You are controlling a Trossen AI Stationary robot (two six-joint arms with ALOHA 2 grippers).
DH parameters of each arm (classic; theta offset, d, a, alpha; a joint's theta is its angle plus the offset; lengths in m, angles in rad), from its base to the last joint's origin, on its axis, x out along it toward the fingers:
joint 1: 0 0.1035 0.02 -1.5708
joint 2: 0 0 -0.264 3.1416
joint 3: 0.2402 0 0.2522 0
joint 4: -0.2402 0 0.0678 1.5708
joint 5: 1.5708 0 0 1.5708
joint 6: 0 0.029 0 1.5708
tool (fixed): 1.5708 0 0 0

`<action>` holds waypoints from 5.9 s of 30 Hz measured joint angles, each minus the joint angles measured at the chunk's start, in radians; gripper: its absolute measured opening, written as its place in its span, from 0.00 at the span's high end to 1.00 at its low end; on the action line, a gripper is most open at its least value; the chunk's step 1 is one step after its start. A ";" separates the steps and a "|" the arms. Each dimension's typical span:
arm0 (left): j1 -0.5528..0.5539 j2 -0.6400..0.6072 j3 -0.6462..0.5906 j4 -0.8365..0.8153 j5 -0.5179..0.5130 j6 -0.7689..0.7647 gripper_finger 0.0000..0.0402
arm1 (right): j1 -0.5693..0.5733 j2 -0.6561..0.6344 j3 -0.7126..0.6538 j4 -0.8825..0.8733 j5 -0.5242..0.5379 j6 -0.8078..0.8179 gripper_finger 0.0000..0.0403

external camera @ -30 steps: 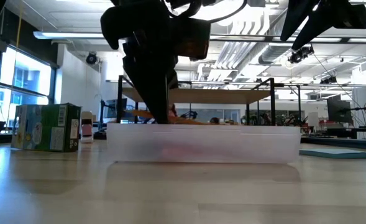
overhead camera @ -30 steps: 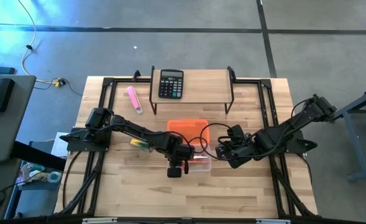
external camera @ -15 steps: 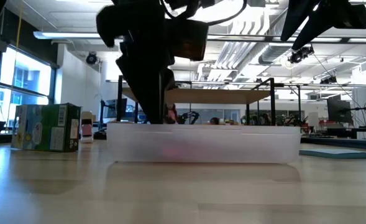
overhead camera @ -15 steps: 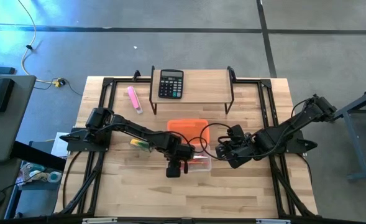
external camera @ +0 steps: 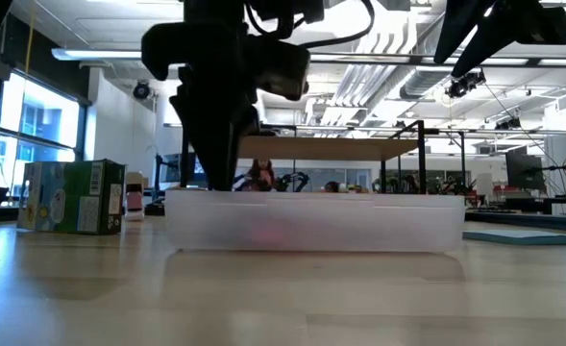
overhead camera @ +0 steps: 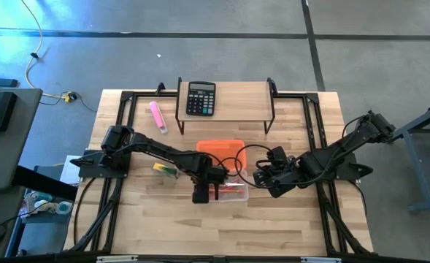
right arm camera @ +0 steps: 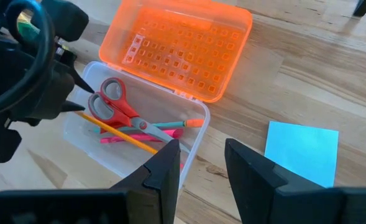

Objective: Pack school essentials
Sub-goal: Put the yellow pencil into the orange supply box

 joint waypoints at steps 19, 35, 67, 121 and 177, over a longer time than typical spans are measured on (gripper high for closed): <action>-0.023 0.018 -0.001 -0.023 -0.030 0.000 0.74 | 0.000 0.000 0.000 -0.004 0.000 -0.002 0.71; -0.053 0.034 -0.001 0.002 0.067 -0.035 0.74 | 0.000 0.000 0.000 -0.006 0.000 -0.003 0.71; -0.046 0.049 0.105 0.041 0.128 -0.045 0.74 | 0.000 0.000 0.000 -0.004 0.000 0.000 0.71; -0.052 0.103 0.108 0.047 0.125 -0.185 0.94 | 0.000 0.000 0.000 -0.074 0.000 0.003 0.71; -0.075 0.084 0.121 0.078 -0.074 -0.716 0.94 | -0.046 -0.321 0.003 -0.251 0.055 -0.378 0.71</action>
